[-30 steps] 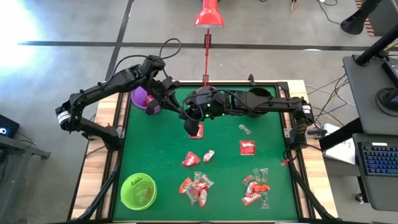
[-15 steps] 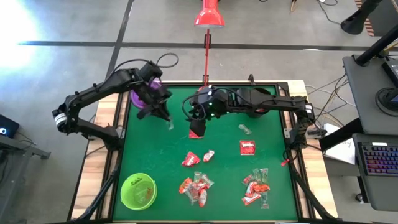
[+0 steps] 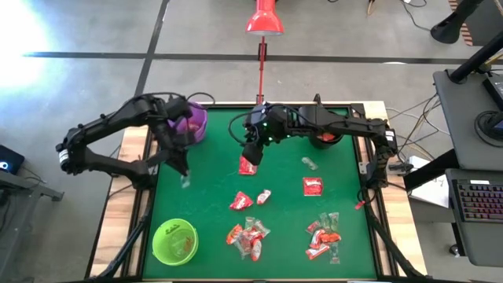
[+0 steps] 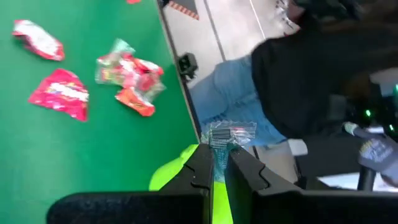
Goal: Sort candy
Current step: Put the blue gummy into the light green bucket
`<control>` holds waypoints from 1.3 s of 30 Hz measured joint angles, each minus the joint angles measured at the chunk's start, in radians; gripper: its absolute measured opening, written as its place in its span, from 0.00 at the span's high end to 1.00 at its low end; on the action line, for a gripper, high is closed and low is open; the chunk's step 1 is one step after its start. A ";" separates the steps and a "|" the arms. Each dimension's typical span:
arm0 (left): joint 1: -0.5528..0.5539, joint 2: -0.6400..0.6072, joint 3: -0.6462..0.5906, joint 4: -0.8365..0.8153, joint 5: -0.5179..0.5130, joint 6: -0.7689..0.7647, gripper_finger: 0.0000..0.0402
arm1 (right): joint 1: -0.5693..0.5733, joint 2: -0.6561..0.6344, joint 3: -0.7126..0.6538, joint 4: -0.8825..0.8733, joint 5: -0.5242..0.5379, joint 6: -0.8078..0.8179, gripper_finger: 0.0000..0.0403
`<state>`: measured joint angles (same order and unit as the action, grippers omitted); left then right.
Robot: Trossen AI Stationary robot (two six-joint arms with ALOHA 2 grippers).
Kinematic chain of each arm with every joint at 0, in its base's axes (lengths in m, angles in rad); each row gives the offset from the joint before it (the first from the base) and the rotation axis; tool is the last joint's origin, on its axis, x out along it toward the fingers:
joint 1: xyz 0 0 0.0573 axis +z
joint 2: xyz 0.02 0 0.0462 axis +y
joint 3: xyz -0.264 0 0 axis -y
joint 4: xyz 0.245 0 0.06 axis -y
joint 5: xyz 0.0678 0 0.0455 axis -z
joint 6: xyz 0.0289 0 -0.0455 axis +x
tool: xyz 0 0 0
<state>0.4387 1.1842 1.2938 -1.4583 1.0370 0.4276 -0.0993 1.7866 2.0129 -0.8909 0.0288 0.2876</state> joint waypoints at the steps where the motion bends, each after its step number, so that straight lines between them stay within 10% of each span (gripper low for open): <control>1: -0.015 -0.011 0.000 0.000 0.000 -0.008 1.00 | -0.002 0.000 0.000 -0.001 0.000 -0.001 0.62; 10: -0.143 -0.104 0.000 0.016 -0.032 -0.100 1.00 | -0.020 0.000 -0.005 -0.069 0.000 -0.014 0.63; 21: -0.277 -0.261 -0.114 0.108 -0.269 -0.632 1.00 | -0.021 0.000 -0.010 -0.140 -0.001 -0.064 0.63; 39: -0.671 -0.532 -0.535 0.766 -0.329 -1.431 1.00 | -0.069 0.000 -0.025 -0.206 -0.002 -0.064 0.64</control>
<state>-0.2324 0.6519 0.7587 -0.6918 0.7080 -1.0037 -0.1684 1.7870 1.9877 -1.0966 0.0269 0.2237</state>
